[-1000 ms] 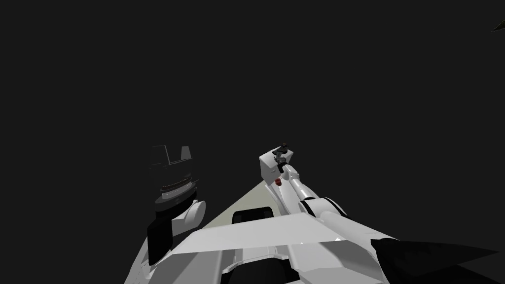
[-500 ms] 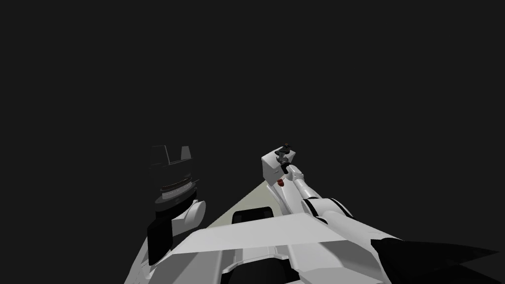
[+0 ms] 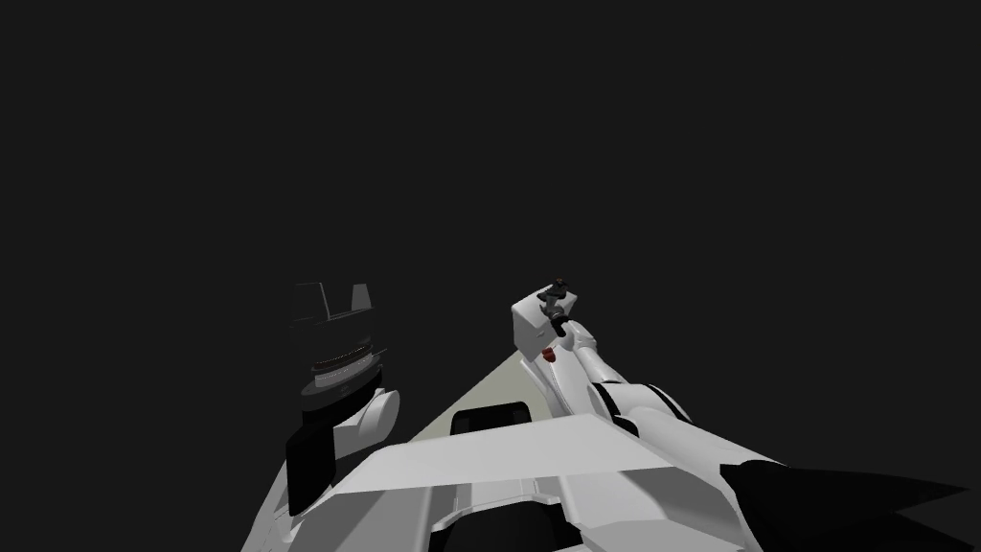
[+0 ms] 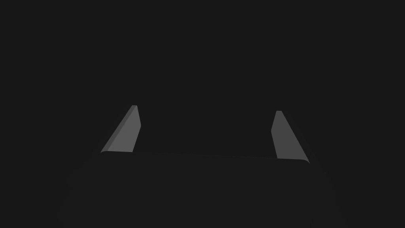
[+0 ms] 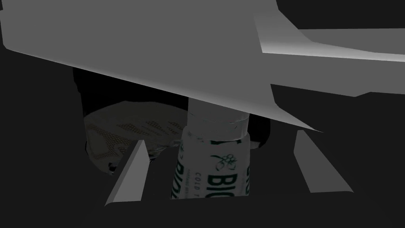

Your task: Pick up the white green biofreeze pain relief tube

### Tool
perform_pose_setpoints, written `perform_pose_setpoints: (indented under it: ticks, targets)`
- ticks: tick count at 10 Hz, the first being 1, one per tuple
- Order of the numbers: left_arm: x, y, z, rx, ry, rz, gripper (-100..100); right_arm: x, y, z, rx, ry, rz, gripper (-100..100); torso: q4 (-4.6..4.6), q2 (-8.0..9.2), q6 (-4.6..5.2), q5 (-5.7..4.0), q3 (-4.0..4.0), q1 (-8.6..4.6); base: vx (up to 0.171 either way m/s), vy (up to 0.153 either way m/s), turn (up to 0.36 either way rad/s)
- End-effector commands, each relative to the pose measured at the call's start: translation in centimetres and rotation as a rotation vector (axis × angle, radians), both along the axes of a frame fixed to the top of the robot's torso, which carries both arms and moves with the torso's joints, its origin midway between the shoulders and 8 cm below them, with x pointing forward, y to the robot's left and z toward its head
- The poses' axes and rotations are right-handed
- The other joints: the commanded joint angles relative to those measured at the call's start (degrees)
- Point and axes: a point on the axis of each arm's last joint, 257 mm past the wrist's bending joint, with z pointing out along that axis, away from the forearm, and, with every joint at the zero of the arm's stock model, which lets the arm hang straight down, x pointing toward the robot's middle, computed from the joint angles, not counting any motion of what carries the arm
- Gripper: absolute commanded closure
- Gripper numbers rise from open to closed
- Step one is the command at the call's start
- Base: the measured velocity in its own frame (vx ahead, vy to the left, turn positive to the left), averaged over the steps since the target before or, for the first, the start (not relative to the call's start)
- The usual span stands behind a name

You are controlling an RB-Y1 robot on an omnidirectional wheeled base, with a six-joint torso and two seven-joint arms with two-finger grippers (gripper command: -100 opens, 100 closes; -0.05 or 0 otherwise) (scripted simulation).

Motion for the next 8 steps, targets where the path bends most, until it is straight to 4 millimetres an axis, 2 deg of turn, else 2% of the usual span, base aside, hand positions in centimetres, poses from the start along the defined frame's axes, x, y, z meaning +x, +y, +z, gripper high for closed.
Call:
perform_pose_setpoints:
  ticks: [1,2,3,5,6,7,8]
  targets:
    - [0.0,0.0,0.0,0.000,0.000,0.000,0,0.0,-0.5,0.6,0.017,-0.023,0.007,-100,0.00,0.00,0.00,0.00,0.00,0.00,0.005,0.010,0.013]
    - [0.0,0.0,0.0,0.000,0.000,0.000,0,-0.7,-3.4,0.8,0.005,-0.021,-0.016,-100,0.01,0.06,0.01,-0.05,0.03,-0.21,0.014,0.086,-0.037]
    - [0.0,0.0,0.0,0.000,0.000,0.000,0,-0.5,-2.8,0.9,0.006,-0.025,0.006,-100,0.01,0.07,0.05,-0.02,0.04,-0.05,0.030,0.123,-0.052]
    - [0.0,0.0,0.0,0.000,0.000,0.000,0,-0.5,-3.1,1.5,0.023,-0.050,0.012,-100,0.01,0.03,0.00,0.00,0.02,0.00,0.012,0.049,0.006]
    - [0.0,0.0,0.0,0.000,0.000,0.000,0,-1.2,-5.9,1.9,0.019,-0.056,-0.012,-100,0.01,0.06,0.00,-0.04,0.04,-0.16,0.034,0.105,-0.040]
    - [0.0,0.0,0.0,0.000,0.000,0.000,0,-1.3,-6.2,2.5,0.023,-0.077,-0.006,-100,0.00,0.00,0.03,0.00,0.00,0.03,0.041,0.124,-0.040]
    - [0.0,0.0,0.0,0.000,0.000,0.000,0,-1.1,-5.7,2.8,0.026,-0.087,0.013,-100,-0.01,-0.03,0.00,0.02,-0.01,0.12,0.017,0.073,-0.004]
